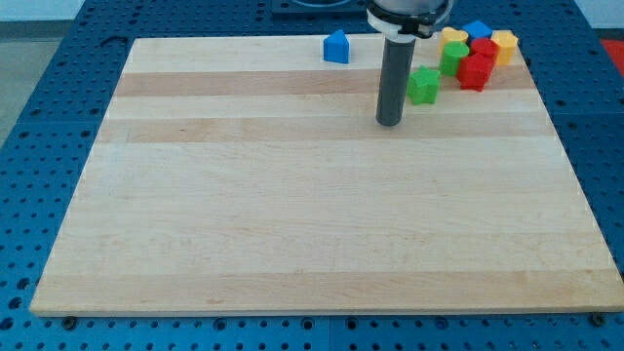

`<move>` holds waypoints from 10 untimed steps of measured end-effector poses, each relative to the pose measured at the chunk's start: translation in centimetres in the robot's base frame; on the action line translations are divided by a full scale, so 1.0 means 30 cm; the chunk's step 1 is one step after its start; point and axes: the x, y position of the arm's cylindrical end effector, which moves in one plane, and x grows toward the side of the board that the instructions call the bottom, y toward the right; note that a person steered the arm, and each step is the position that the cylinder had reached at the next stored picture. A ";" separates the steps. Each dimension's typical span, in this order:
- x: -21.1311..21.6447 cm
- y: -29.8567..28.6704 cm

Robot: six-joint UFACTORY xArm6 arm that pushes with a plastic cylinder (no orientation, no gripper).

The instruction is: Slide the green star into the group of blocks

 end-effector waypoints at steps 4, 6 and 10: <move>-0.055 0.018; -0.061 0.019; -0.061 0.016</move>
